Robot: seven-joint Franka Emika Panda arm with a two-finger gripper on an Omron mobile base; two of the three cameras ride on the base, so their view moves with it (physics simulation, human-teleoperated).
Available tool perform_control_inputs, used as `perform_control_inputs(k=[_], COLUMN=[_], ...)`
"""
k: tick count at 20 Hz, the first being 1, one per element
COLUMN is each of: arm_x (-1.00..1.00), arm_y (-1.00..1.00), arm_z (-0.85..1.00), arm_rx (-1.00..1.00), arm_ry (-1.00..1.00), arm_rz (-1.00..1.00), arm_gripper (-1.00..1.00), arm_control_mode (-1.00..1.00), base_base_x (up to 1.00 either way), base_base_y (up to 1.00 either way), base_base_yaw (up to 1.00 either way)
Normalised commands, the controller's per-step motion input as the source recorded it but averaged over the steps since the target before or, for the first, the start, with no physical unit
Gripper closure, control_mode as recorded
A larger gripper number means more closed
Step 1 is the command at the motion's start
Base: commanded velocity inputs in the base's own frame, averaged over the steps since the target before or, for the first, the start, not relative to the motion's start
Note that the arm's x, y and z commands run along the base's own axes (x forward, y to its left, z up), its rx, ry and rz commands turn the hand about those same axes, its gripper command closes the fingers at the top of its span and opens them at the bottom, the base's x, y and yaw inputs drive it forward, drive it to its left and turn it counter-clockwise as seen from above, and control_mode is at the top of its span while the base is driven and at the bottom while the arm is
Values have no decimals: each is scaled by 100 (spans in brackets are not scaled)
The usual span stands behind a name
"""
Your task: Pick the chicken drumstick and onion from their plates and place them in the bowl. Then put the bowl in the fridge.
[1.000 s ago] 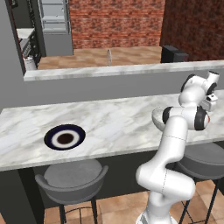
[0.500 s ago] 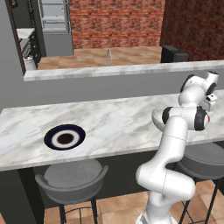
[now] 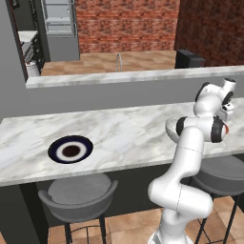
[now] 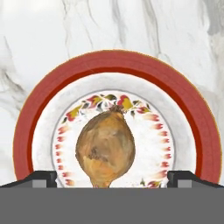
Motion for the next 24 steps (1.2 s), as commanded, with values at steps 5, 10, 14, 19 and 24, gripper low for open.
perform_control_inputs(k=[5, 10, 14, 19, 24], arm_x=[6, -1, 0, 0, 0], arm_y=[0, 0, 0, 0, 0], arm_z=[-11, -11, -14, -9, -13], arm_rx=[-1, 0, 0, 0, 0], arm_ry=[0, 0, 0, 0, 0], arm_rz=[-1, 0, 0, 0, 0], arm_gripper=[-100, -100, -100, -100, -100], arm_control_mode=[-100, -100, -100, -100, -100], base_base_x=[0, 0, 0, 0, 0], base_base_y=[0, 0, 0, 0, 0], base_base_yaw=[0, 0, 0, 0, 0])
